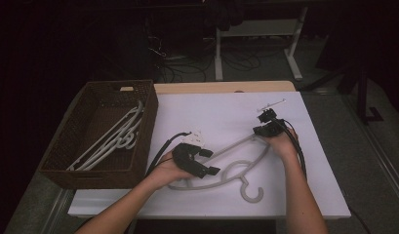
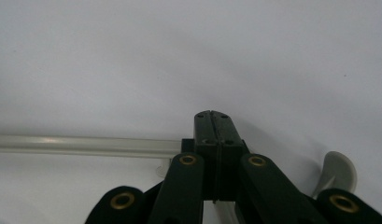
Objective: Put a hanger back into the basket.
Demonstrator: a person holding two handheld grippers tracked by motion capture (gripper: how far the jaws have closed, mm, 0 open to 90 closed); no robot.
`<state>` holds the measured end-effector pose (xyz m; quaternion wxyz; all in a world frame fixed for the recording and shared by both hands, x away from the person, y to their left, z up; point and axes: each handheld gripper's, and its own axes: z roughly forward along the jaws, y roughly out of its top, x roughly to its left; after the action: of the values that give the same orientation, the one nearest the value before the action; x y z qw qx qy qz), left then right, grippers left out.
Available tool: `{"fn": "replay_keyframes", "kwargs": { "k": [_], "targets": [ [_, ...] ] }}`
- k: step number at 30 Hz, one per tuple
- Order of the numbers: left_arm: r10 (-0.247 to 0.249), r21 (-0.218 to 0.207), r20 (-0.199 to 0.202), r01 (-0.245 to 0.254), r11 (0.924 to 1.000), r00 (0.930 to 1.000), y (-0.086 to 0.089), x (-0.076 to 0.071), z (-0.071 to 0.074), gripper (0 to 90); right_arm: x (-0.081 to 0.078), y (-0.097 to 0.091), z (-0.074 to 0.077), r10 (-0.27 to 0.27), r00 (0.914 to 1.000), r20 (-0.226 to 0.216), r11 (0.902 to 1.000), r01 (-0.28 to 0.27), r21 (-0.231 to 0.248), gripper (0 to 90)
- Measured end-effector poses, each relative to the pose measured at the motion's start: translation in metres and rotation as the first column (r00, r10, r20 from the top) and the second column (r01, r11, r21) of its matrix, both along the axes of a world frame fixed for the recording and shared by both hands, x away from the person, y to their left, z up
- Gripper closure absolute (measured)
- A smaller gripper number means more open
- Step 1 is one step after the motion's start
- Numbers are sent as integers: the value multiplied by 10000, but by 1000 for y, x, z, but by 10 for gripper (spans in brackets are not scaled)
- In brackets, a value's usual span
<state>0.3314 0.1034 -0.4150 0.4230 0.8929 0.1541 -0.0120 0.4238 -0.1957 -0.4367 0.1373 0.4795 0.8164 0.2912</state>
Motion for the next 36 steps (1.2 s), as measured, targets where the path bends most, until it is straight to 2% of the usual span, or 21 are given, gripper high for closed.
{"fn": "replay_keyframes", "kwargs": {
  "k": [6,8,10,14,17,18,19,22,24,25,31,34,36],
  "targets": [
    [-501,406,-181,508,9979,9986,-8,-3,-8,325,4,5,-2,70,9999,-132,9993,-75,-359,894],
    [-727,712,-224,741,9947,9971,-12,-5,-12,346,5,6,-2,104,9998,-158,9990,-111,-443,894],
    [-931,1066,-137,940,9899,9956,-16,-7,-16,372,6,6,-2,74,9998,-204,9988,-84,-479,894],
    [-1205,1631,-234,1227,9790,9924,-24,-11,-21,466,7,6,-4,101,9997,-211,9991,-109,-407,894],
    [-1401,2042,-414,1457,9680,9893,-27,-11,-26,537,7,6,-4,126,9997,-232,9990,-136,-431,894],
    [-1401,2042,-414,1457,9680,9893,-27,-11,-26,561,7,6,-4,126,9997,-232,9990,-136,-431,894],
    [-1543,2143,-528,1621,9632,9866,-29,-12,-29,582,7,6,-4,148,9996,-226,9989,-158,-448,895],
    [-1665,2202,-623,1763,9594,9841,-30,-12,-29,643,8,6,-4,152,9996,-227,9989,-162,-431,895],
    [-1660,2279,-610,1757,9577,9842,-31,-12,-29,668,8,6,-4,159,9996,-225,9989,-168,-433,895],
    [-1679,2273,-633,1780,9574,9838,-31,-12,-30,731,8,6,-4,167,9996,-221,9990,-176,-422,895],
    [-1656,2232,-799,1796,9581,9829,-33,-11,-30,782,7,5,-4,149,9998,-162,9991,-155,-383,895],
    [-1444,2212,-863,1602,9620,9858,-33,-11,-30,791,7,5,-3,177,9998,-126,9992,-182,-354,894],
    [-1099,2385,-671,1229,9633,9917,-32,-10,-30,805,6,4,-1,195,9998,-81,9994,-197,-295,893]
  ]
}}
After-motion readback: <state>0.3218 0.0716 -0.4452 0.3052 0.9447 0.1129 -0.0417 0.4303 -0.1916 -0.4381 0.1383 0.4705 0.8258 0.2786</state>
